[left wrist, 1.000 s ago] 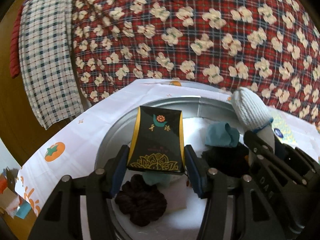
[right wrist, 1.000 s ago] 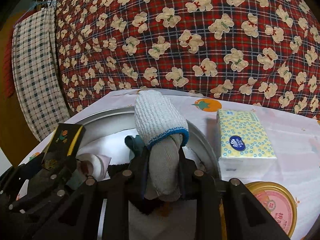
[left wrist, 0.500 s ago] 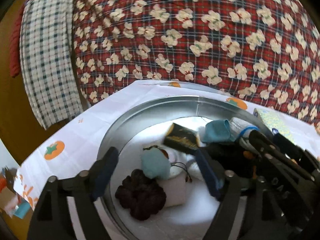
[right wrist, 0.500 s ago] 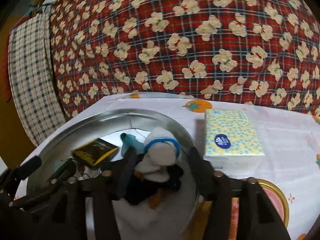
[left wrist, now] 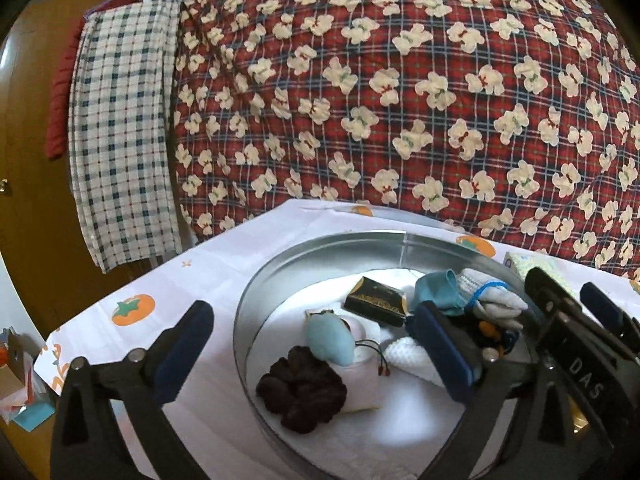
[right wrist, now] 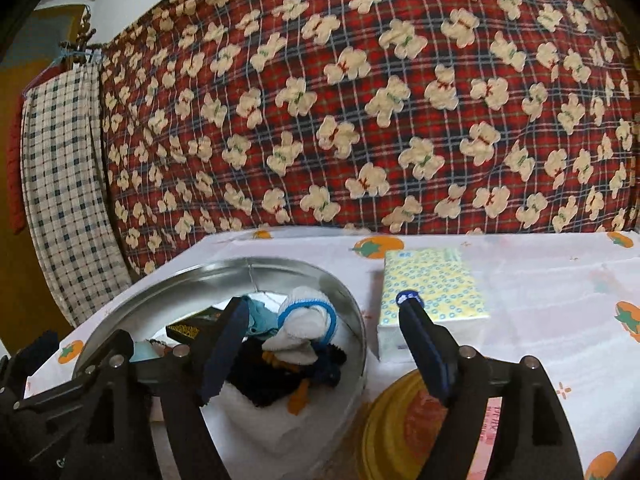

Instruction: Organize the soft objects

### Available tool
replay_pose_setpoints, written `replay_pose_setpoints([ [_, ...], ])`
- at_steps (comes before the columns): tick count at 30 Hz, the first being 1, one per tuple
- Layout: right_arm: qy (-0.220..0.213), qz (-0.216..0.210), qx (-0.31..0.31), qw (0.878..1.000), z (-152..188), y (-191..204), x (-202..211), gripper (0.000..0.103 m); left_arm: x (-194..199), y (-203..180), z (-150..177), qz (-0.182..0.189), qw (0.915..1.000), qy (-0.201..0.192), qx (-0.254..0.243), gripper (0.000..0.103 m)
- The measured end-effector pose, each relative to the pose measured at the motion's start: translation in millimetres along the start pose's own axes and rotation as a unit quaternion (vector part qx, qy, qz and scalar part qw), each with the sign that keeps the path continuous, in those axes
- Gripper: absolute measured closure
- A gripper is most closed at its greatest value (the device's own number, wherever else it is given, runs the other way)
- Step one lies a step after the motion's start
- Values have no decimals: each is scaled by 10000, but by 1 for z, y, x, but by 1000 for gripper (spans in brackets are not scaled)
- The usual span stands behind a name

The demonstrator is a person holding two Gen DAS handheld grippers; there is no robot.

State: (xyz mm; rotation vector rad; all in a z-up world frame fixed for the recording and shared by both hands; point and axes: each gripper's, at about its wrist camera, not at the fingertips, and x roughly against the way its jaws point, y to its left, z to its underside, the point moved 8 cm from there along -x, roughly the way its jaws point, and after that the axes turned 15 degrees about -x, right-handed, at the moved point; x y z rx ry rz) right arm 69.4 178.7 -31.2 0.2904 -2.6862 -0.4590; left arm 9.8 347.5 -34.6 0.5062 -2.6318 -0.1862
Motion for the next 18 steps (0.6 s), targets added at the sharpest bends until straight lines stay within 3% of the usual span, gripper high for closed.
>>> replay_pose_setpoints([
  [8, -592, -70, 81, 9982, -8, 3, 27, 23, 10, 3, 1, -89, 9997, -214, 66, 1],
  [18, -1218, -170, -93, 9924, -18, -2, 59, 13, 23, -6, -3, -210, 9988, -413, -136, 1],
])
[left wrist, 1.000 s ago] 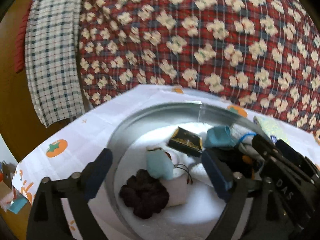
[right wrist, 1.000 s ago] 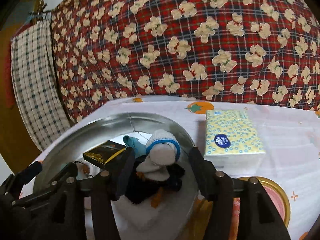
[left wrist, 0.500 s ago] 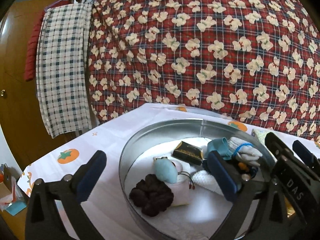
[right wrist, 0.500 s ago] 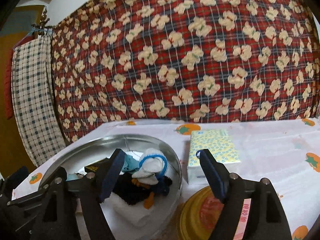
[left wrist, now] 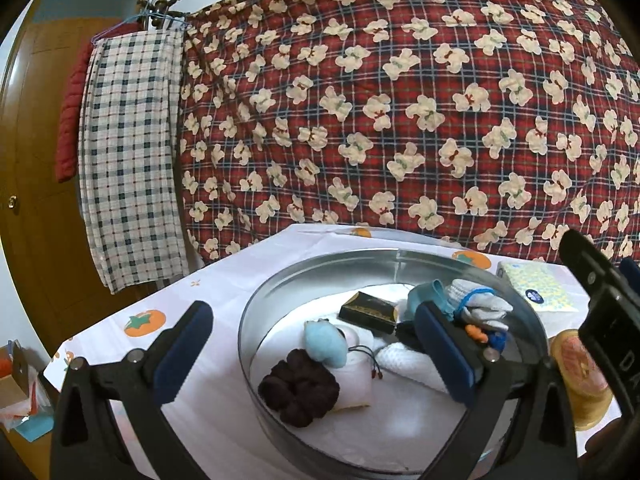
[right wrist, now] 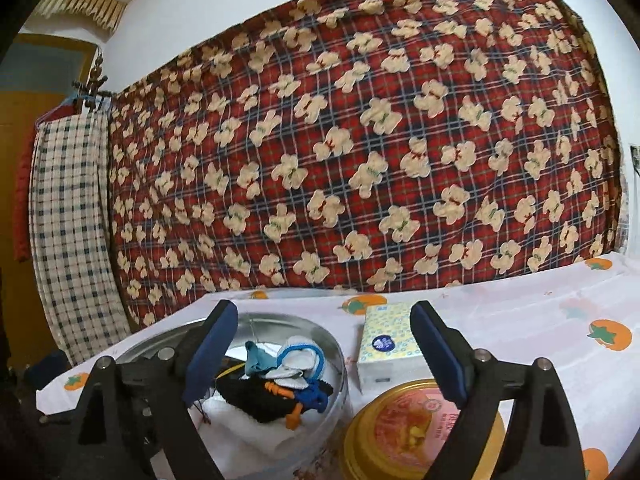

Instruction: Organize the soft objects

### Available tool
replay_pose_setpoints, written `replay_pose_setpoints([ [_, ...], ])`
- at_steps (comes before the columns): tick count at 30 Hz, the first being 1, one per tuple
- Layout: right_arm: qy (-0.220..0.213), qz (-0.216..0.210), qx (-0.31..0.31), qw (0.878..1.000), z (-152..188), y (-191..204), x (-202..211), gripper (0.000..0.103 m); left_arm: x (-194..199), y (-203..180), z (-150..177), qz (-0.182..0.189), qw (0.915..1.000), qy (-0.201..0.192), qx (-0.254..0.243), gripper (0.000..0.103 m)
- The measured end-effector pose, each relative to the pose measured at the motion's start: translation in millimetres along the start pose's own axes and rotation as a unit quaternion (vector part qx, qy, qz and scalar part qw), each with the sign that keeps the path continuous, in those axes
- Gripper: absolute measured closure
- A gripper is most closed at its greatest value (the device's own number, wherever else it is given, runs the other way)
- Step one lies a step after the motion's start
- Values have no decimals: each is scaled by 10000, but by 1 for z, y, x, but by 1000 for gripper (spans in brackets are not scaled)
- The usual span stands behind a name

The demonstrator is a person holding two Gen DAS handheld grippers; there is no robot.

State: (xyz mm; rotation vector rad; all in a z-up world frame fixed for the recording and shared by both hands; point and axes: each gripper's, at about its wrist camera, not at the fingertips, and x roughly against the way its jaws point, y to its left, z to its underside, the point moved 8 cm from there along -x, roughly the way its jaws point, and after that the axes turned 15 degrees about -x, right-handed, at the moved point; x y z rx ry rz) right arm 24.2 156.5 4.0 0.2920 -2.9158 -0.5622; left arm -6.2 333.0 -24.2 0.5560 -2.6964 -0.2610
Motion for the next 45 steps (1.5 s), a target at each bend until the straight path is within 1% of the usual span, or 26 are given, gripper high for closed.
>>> replay_pose_setpoints([
  [9, -295, -32, -46, 9995, -6, -1, 14, 11, 11, 0, 0, -13, 9999, -112, 125, 1],
  [16, -484, -134, 100, 9987, -8, 7, 23, 8, 13, 0, 0, -45, 9998, -133, 134, 1],
  [34, -555, -135, 149, 9983, -9, 9, 27, 8, 15, 1, 2, -131, 9997, -128, 177, 1],
  [37, -551, -126, 147, 9983, -8, 9, 27, 8, 14, 3, 4, -205, 9996, -83, 195, 1],
  [45, -554, -134, 155, 9983, -9, 9, 27, 8, 11, 3, 7, -217, 9994, 65, 258, 1],
])
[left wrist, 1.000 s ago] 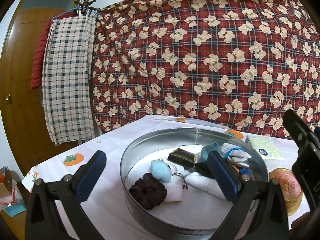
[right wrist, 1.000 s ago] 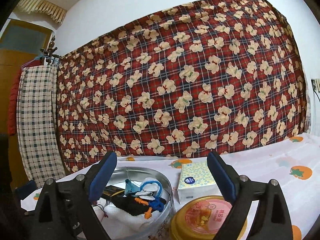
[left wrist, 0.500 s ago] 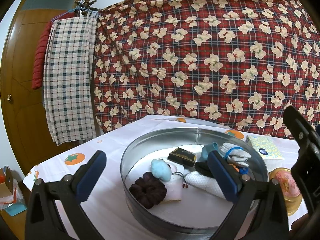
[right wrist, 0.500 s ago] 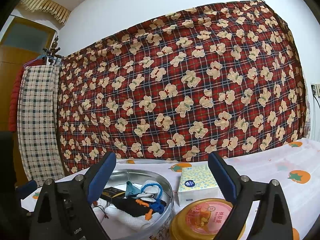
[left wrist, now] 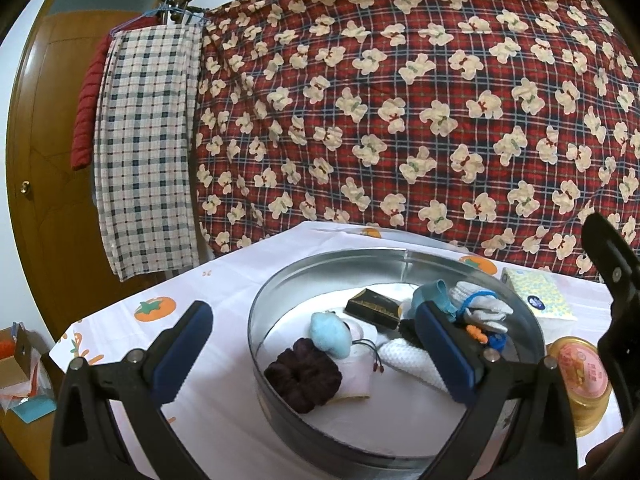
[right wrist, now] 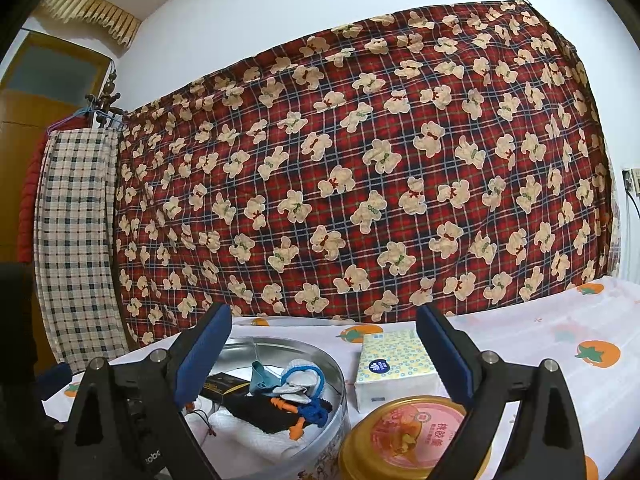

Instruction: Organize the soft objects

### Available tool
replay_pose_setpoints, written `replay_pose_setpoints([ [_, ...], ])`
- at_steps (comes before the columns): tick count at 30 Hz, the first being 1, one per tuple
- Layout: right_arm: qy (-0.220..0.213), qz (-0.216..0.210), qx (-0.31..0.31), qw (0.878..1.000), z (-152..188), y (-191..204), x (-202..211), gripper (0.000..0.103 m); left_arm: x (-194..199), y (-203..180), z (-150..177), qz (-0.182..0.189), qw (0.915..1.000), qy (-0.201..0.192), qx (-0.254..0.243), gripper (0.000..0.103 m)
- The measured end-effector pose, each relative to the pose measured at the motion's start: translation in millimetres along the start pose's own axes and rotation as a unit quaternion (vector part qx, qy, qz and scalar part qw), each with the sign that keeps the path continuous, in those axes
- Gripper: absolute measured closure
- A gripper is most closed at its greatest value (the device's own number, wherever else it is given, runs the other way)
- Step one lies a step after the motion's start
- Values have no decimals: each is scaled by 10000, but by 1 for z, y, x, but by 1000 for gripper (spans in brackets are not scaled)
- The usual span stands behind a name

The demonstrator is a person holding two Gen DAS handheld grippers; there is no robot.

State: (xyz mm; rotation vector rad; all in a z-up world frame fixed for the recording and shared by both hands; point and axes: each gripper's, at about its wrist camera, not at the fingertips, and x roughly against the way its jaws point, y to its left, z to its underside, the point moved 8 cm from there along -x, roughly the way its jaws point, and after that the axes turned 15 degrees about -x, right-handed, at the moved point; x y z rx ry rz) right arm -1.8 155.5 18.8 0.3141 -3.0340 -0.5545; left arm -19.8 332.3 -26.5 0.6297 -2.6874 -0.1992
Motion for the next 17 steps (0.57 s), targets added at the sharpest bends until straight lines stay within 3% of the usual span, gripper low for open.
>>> replay_pose_setpoints([
  [17, 4, -1, -1, 10000, 0, -1, 0, 8, -2, -4, 0, 70, 9999, 69, -42, 0],
])
